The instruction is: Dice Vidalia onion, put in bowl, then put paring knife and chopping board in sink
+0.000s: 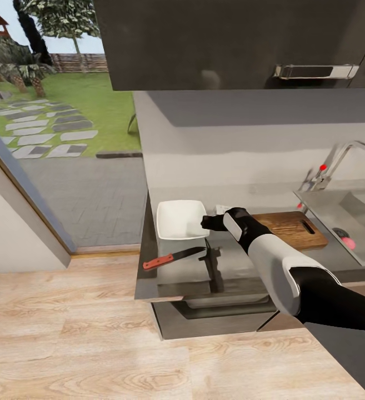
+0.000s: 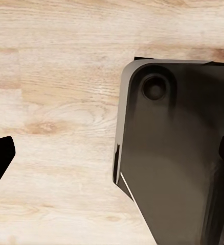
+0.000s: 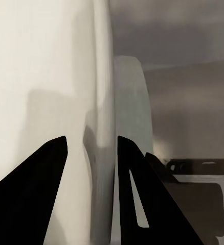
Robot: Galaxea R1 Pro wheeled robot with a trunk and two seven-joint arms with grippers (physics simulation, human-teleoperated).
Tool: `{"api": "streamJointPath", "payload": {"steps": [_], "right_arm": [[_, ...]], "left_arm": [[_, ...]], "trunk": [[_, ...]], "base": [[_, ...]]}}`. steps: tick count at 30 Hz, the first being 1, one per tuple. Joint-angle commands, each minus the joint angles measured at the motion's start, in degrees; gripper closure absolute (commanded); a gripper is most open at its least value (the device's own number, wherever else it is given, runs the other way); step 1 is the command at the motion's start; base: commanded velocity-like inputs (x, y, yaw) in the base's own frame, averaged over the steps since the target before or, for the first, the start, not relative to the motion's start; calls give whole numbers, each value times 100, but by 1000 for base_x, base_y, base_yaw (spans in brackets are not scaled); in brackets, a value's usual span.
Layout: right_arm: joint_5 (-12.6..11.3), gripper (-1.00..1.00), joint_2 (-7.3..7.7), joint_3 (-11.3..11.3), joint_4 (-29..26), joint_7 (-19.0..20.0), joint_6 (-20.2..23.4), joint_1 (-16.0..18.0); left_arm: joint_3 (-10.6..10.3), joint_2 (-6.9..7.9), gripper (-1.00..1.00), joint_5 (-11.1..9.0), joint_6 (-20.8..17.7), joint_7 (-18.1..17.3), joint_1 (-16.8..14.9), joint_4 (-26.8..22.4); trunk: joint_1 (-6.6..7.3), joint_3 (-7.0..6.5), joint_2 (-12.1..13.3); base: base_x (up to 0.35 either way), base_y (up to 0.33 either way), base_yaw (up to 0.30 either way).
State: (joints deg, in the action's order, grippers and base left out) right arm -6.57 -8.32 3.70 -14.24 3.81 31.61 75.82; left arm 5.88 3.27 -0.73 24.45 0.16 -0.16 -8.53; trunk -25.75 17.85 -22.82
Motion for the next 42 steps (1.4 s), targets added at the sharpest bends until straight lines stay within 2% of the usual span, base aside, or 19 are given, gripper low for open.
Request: {"api": "streamJointPath", "payload": {"steps": [1, 9, 10, 42], "right_arm": [[-30, 100, -3, 43, -8, -3, 30, 3], [-34, 100, -3, 43, -8, -3, 26, 3], [-32, -100, -3, 43, -8, -3, 24, 3], [-37, -100, -3, 43, -8, -3, 21, 3]], "left_arm": [[10, 1, -100, -7, 16, 1, -2, 0], [10, 0, -100, -7, 16, 1, -2, 0], [10, -1, -100, -7, 16, 1, -2, 0], [10, 0, -100, -7, 16, 1, -2, 9]], "trunk": [[-3, 9, -10], [-3, 9, -10], [-3, 9, -10], [-3, -13, -10]], "base": [[0, 0, 0], [0, 0, 0], [0, 0, 0], [0, 0, 0]]}}
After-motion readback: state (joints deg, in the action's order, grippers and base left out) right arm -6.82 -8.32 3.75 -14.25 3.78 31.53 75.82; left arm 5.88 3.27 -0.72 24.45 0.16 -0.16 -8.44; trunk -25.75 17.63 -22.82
